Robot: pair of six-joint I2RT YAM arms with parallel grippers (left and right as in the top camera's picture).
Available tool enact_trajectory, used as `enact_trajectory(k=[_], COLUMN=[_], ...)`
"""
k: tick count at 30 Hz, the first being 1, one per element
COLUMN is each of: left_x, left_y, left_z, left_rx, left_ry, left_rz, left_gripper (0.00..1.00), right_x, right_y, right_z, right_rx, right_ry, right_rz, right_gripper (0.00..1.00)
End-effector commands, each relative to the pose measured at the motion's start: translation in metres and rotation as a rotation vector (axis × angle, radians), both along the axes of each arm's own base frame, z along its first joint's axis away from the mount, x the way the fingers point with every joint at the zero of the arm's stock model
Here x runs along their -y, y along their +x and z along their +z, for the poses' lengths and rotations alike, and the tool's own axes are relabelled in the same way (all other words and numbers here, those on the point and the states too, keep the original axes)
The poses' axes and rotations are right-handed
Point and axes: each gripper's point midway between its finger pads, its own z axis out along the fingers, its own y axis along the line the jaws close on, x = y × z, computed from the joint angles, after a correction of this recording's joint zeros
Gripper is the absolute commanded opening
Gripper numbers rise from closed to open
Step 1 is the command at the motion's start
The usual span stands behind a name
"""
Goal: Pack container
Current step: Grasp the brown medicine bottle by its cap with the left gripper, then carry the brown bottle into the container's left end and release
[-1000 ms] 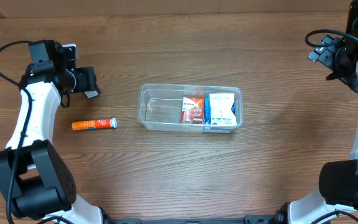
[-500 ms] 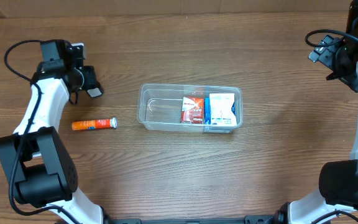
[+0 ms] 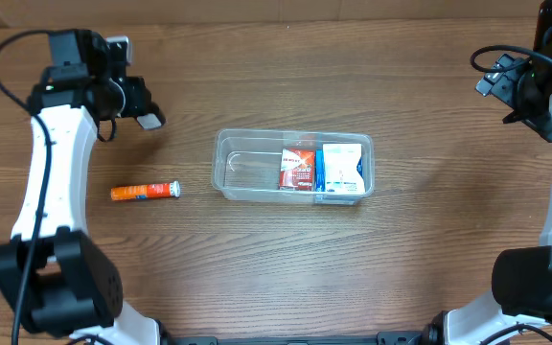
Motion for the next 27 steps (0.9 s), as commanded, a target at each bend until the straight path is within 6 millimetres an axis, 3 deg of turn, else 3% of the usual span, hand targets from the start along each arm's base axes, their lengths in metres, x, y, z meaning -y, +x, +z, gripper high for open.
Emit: enact_trajectory(k=[1,6,7,10,15,27], left_x=[0.065,0.149,0.169,0.191,0.195,0.194], left_y=[-0.018,-0.057,-0.064,-0.07,-0.066,-0.041], left_z=[0.09,0.124,0.119,0.08,0.014,-0.067], left_rx=[0.186,0.25,0.23,0.128,-0.043,-0.182], left_ry=[-0.088,-0.074,-0.066,-0.002,0.044,0.102], left_rz=[-0.19,-0.413,-0.447,-0.43,-0.344,-0.235], left_gripper=[0.04,0.04,0.04,0.04,0.04,0.04], right_x=[0.002,0.002,0.002,0.002,0.002,0.002], right_y=[0.001,0.001,0.001,0.001,0.001,0.001], right_z=[0.008,0.008,0.008,0.008,0.008,0.008], right_rx=[0.022,0.023,0.023,0.023,0.022,0.022], right_ry=[-0.014,-0.014,-0.014,-0.014,-0.014,-0.014], right_rz=[0.002,0.002,0.001,0.002,0.002,0.002], right_gripper=[1.0,1.0,1.0,1.0,1.0,1.0])
